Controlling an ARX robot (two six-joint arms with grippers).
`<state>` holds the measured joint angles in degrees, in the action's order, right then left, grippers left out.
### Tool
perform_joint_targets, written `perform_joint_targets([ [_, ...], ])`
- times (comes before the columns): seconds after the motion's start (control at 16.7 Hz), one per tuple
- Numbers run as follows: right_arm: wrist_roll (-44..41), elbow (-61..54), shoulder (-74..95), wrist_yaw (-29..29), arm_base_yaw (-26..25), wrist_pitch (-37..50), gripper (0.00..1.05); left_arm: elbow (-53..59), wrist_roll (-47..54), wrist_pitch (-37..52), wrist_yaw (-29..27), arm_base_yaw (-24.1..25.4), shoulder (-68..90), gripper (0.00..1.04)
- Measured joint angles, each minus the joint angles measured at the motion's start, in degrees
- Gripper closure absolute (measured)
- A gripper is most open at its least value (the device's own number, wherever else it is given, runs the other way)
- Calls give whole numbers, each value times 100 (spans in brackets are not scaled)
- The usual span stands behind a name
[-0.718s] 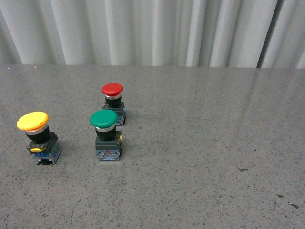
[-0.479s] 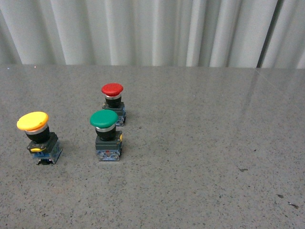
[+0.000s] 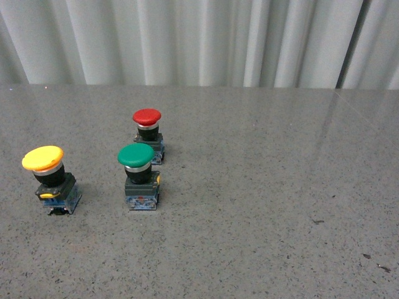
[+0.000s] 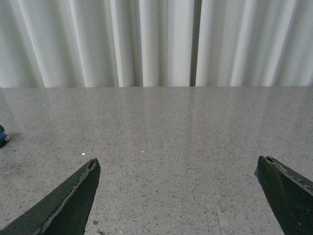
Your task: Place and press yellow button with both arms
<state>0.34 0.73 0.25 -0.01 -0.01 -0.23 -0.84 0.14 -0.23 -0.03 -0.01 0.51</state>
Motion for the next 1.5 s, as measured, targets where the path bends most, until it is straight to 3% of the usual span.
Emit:
perform_joint_targets([
  [0.24, 0, 0, 0, 0, 0, 0, 7, 0, 0, 0, 0, 0, 0, 7],
  [0.36, -4, 0, 0, -7, 0, -4, 7, -723, -275, -1532, -1373, -627, 988, 7],
  [0.42, -2, 0, 0, -7, 0, 4, 7, -1049, -275, -1388, -1609, -678, 1486, 7],
  [0.66, -2, 0, 0, -2, 0, 0, 7, -2420, 61, 678, -1088, -407, 3676, 7],
  [0.78, -2, 0, 0, -2, 0, 0, 7, -3093, 66, 1088, -656, -529, 5174, 7],
  [1.02, -2, 0, 0, -2, 0, 0, 7, -3792, -46, 935, -391, -728, 6612, 7],
  [1.5, -2, 0, 0, 0, 0, 0, 7, -3956, -160, 883, -289, -870, 7444, 7],
])
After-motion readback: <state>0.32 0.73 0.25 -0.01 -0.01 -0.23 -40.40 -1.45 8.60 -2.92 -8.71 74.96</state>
